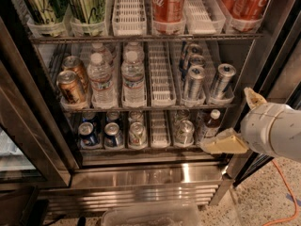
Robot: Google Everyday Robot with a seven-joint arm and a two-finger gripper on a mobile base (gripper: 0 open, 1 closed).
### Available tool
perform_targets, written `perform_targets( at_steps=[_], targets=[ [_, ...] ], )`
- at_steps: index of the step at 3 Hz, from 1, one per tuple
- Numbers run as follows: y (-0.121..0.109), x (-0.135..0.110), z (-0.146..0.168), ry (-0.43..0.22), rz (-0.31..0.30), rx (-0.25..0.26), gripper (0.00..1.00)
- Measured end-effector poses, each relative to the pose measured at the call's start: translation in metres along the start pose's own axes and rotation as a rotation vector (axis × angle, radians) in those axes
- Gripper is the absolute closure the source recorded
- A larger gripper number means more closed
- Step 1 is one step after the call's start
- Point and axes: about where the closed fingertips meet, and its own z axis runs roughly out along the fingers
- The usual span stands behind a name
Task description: Pick redbull can from middle shelf of fridge
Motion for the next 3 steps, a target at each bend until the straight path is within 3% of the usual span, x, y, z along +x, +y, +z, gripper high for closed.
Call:
perform_targets(
  at_steps=[2,3],
  targets=[
    [-0.0044,-0.0132,0.0079,-0.039,-0.004,0.017,0.00],
    [-0.0083,-0.0168,0.0109,-0.064,0.002,0.065,0.00]
  ],
)
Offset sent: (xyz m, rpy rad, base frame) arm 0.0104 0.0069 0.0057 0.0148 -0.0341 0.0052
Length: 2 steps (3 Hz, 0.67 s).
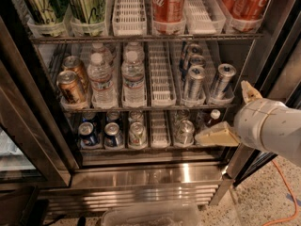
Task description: Pick redbull can from middle shelf of fridge
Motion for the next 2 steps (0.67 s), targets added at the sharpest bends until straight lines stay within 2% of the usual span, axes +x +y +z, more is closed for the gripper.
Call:
perform_targets(
  at_steps=[2],
  targets=[
    [-0.015,-0.017,0.022,-0.105,0.016,0.166,0.00]
  ],
)
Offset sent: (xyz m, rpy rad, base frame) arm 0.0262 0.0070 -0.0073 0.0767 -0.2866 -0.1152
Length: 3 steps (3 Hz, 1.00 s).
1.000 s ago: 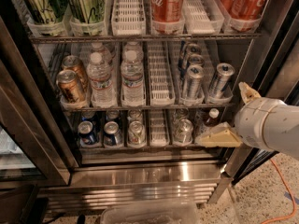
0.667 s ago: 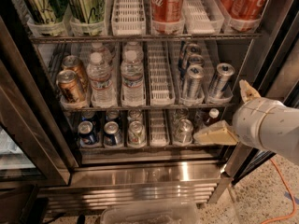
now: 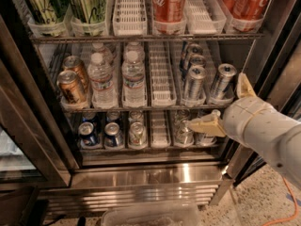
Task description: Pick redbull can from middle shelf of fridge
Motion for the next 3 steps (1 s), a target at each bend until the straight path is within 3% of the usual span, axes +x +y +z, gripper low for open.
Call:
perform_targets(
  at_steps=[2,3],
  targets=[
    [-0.005,-0.001,0.009,-0.073,0.029,0.104,0.00],
    [-0.009,0.010,0.006,-0.088,0.101,0.129,0.00]
  ],
)
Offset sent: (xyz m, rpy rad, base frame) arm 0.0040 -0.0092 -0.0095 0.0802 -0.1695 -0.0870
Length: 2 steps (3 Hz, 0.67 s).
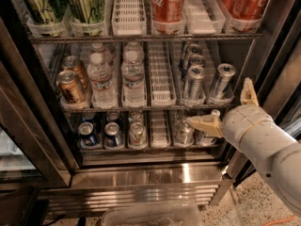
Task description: Pick redbull can from middle shelf of fridge
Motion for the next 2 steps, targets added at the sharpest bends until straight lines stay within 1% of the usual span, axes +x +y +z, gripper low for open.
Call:
perform_targets(
  at_steps=[1,2],
  targets=[
    [-0.005,0.010,-0.002,-0.013,0.073,0.014,0.00],
    [-0.008,0.024,-0.003,-0.017,0.138,0.045,0.00]
  ],
)
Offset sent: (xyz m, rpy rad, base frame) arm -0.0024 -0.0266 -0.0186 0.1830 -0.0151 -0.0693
